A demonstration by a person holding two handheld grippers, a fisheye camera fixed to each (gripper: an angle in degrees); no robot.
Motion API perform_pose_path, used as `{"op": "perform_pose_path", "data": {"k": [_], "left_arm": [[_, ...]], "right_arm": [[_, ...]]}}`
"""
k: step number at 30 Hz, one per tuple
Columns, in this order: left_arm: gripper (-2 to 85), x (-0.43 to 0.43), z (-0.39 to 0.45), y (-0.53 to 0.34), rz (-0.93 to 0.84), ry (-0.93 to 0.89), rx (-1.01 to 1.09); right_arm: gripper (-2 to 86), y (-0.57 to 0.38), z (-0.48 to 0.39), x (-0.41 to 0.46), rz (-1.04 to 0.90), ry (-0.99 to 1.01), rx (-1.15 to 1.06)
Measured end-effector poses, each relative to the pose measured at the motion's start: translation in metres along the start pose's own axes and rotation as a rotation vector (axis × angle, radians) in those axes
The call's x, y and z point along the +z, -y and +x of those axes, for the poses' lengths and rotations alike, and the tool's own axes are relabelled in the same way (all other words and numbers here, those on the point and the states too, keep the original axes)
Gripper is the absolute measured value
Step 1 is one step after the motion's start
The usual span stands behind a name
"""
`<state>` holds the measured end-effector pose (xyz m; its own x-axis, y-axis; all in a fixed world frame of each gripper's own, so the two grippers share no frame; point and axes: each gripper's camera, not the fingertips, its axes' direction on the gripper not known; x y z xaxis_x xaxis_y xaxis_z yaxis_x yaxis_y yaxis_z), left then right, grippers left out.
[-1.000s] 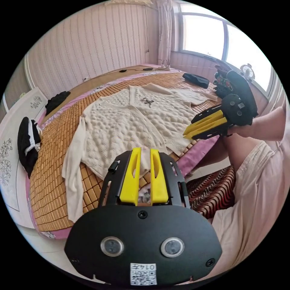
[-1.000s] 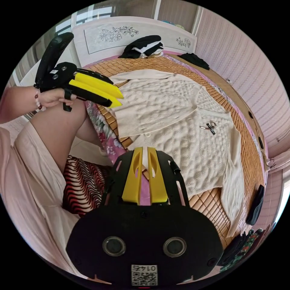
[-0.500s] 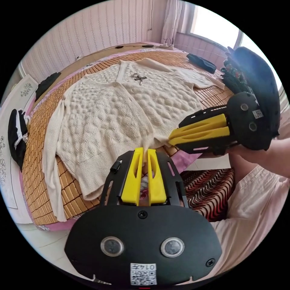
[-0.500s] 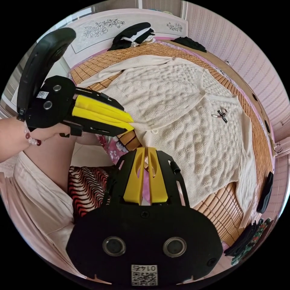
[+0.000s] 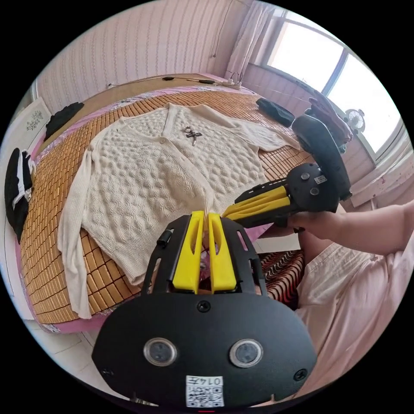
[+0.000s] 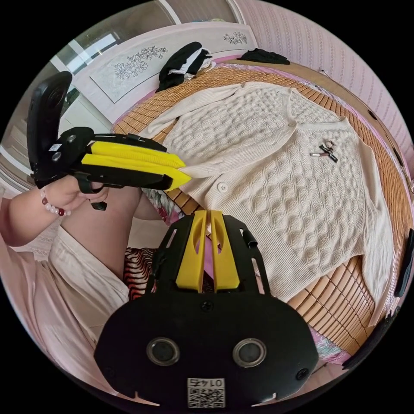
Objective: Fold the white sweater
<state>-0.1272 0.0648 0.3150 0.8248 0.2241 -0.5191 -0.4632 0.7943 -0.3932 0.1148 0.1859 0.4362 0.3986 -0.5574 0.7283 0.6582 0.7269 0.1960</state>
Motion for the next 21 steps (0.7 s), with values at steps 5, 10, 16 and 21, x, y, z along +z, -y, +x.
{"op": "perform_pose_path", "data": {"k": [5, 10, 16, 21], "left_arm": [[0.2, 0.025, 0.003, -0.001, -0.06, -0.025, -0.007], [3.9, 0.05, 0.002, -0.009, -0.14, 0.0, 0.015], [6.0, 0.041, -0.007, -0.017, -0.13, -0.059, 0.021], [7.8, 0.031, -0.004, -0.023, -0.151, -0.14, 0.138]], "right_arm": [[6.1, -0.018, 0.039, 0.0, 0.036, 0.189, 0.104], [8.3, -0.04, 0.064, 0.0, 0.031, 0.23, 0.138], [8.5, -0.045, 0.091, -0.007, 0.131, 0.288, 0.238], [6.9, -0.036, 0.098, 0.012, 0.064, 0.279, 0.261]]}}
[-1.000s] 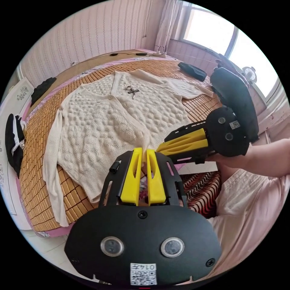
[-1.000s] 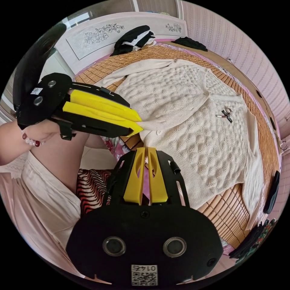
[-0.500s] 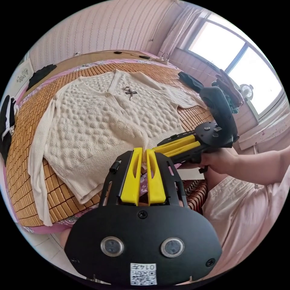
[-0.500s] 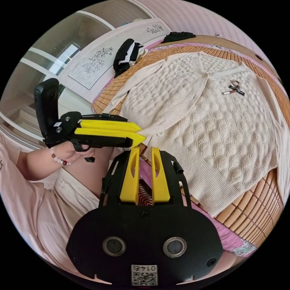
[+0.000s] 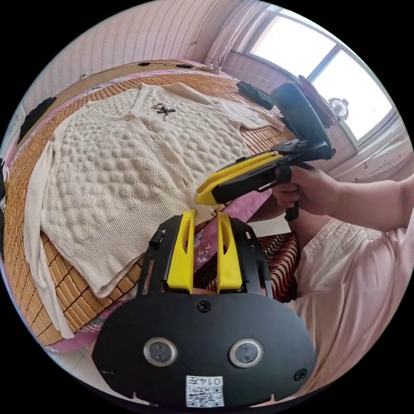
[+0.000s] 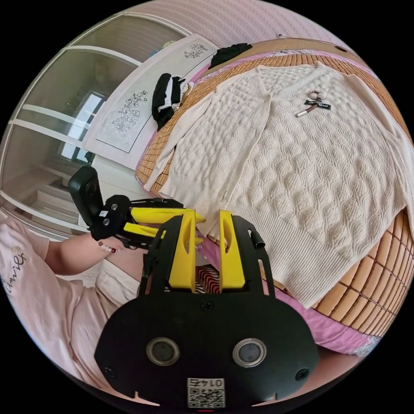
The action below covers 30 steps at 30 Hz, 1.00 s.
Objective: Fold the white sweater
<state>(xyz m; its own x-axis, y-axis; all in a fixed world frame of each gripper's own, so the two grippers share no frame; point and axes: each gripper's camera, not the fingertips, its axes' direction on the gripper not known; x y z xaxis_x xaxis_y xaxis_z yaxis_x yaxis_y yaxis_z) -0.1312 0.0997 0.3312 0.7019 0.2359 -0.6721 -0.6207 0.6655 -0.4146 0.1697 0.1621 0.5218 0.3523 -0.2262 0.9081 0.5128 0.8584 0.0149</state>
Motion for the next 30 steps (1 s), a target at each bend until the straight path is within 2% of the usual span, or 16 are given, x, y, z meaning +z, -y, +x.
{"op": "perform_pose_path", "data": {"k": [2, 5, 11, 15, 22, 26, 30], "left_arm": [[7.7, -0.013, 0.001, -0.006, 0.002, -0.034, 0.032], [7.4, -0.041, -0.007, -0.022, 0.027, 0.035, -0.009], [7.7, -0.09, -0.06, -0.058, 0.079, 0.23, -0.311], [8.0, -0.094, -0.097, -0.065, 0.049, 0.169, -0.484], [8.4, -0.102, -0.115, -0.052, 0.01, 0.192, -0.514], [9.6, -0.094, -0.13, -0.049, -0.064, 0.132, -0.543], [7.0, -0.102, -0.133, -0.048, -0.069, 0.173, -0.527]], "right_arm": [[4.5, 0.002, 0.001, 0.004, -0.018, -0.035, 0.004], [1.8, 0.002, 0.007, 0.005, -0.013, -0.039, 0.022], [5.4, -0.001, 0.007, 0.006, -0.029, -0.054, 0.033], [7.3, 0.005, -0.006, 0.016, -0.039, -0.127, -0.012], [3.2, 0.02, -0.01, 0.03, -0.075, -0.117, -0.011], [1.6, 0.023, -0.013, 0.033, -0.084, -0.11, -0.024], [0.8, 0.026, -0.013, 0.034, -0.069, -0.095, 0.007]]}}
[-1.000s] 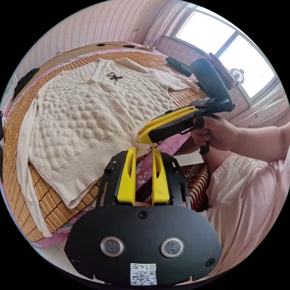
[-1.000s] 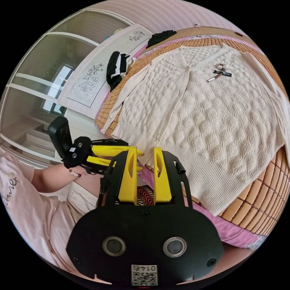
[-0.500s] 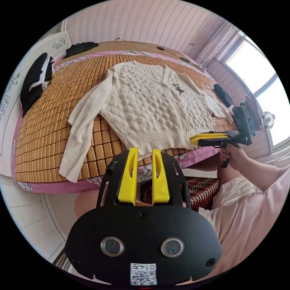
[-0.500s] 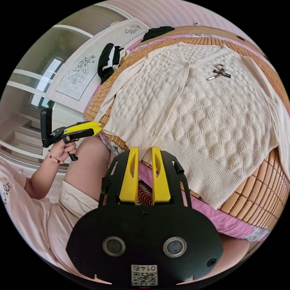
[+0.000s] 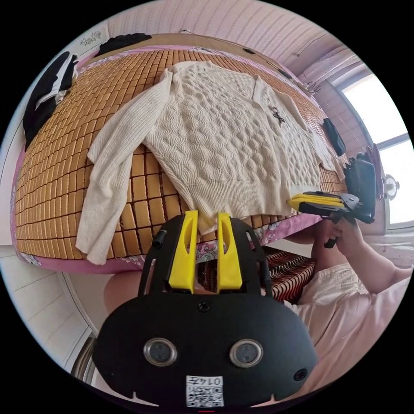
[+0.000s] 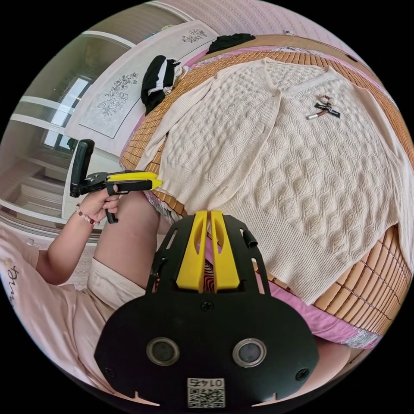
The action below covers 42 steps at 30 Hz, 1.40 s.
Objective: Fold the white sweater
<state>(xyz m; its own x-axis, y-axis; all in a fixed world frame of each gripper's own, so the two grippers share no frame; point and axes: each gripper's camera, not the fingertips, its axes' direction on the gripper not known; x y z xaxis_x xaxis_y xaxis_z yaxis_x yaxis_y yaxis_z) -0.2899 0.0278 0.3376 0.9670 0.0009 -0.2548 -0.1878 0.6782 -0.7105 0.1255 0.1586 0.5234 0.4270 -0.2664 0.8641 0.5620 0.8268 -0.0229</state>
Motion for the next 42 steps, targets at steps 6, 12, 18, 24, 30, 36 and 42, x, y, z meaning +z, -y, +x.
{"op": "perform_pose_path", "data": {"k": [6, 12, 18, 24, 30, 36, 42], "left_arm": [[2.3, -0.017, -0.006, 0.003, -0.017, -0.006, 0.033], [0.6, -0.033, -0.009, 0.004, -0.045, 0.033, 0.061], [4.1, -0.051, -0.025, -0.001, -0.017, -0.04, 0.028], [7.1, -0.107, -0.046, -0.031, 0.091, -0.102, -0.001], [7.8, -0.17, -0.111, -0.07, 0.227, 0.131, -0.163], [10.1, -0.169, -0.144, -0.066, 0.148, 0.133, -0.197], [6.9, -0.161, -0.151, -0.055, 0.043, 0.16, -0.12]], "right_arm": [[0.5, 0.006, -0.006, 0.004, -0.002, 0.002, 0.009], [0.4, 0.018, -0.019, 0.015, -0.043, -0.053, -0.021], [0.8, 0.031, -0.041, 0.033, -0.041, -0.117, -0.056], [2.6, 0.045, -0.063, 0.037, -0.086, -0.162, -0.112], [6.2, 0.127, -0.127, 0.035, -0.004, -0.216, -0.395], [9.3, 0.273, -0.203, 0.087, -0.019, -0.225, -0.557], [7.4, 0.387, -0.204, 0.172, -0.182, -0.214, -0.341]]}}
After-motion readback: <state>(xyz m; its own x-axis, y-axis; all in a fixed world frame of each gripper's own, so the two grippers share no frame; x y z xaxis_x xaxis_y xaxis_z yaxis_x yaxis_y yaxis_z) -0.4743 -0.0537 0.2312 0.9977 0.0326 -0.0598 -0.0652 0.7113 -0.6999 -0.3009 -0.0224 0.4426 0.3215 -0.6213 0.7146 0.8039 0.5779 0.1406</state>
